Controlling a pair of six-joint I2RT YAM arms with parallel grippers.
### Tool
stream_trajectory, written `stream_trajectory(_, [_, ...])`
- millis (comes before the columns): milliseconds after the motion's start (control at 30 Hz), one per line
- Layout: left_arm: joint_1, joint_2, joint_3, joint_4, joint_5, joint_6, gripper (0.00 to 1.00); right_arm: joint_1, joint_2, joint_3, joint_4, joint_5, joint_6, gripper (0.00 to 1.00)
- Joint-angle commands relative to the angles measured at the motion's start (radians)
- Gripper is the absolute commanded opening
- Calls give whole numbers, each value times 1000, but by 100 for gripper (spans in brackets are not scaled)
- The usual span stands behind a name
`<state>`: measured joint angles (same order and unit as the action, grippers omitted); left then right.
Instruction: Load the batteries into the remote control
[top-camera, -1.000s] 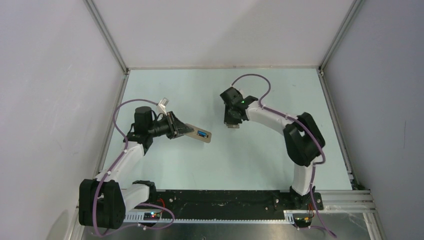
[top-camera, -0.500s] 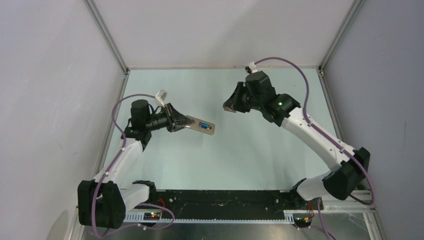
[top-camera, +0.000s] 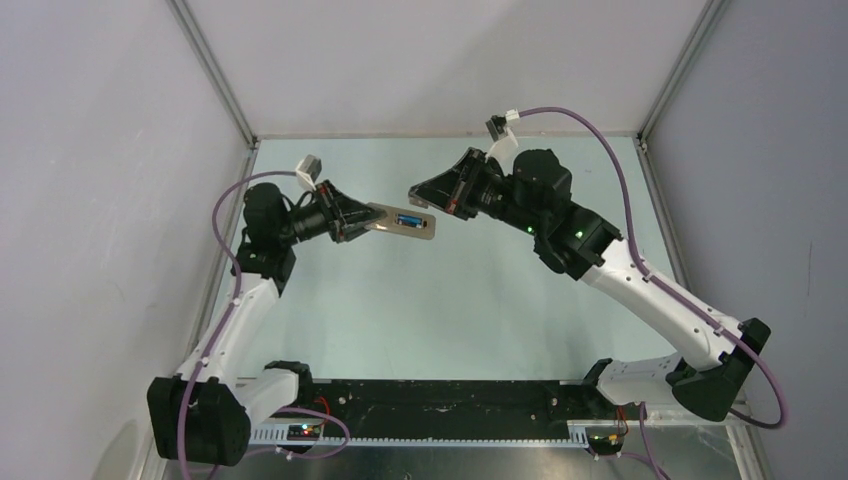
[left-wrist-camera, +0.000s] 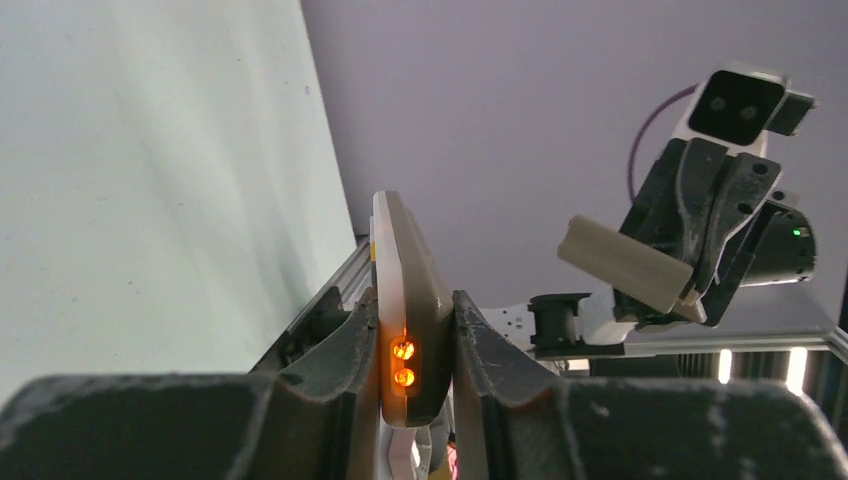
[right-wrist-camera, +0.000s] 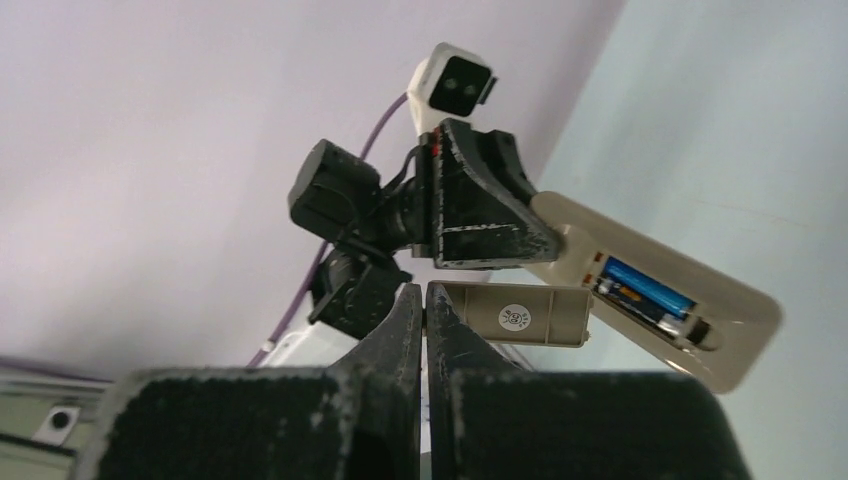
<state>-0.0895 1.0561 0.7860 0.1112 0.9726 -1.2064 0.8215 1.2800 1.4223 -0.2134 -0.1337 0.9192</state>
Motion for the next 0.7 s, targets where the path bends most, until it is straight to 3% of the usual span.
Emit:
stream_trajectory(0, [-6, -45, 70, 94, 12, -110, 0, 33, 10, -2, 185, -21, 80, 0])
stream_trajectory(667, [-9, -90, 16, 411, -1, -447, 0, 59, 36, -63, 411, -92, 332, 0])
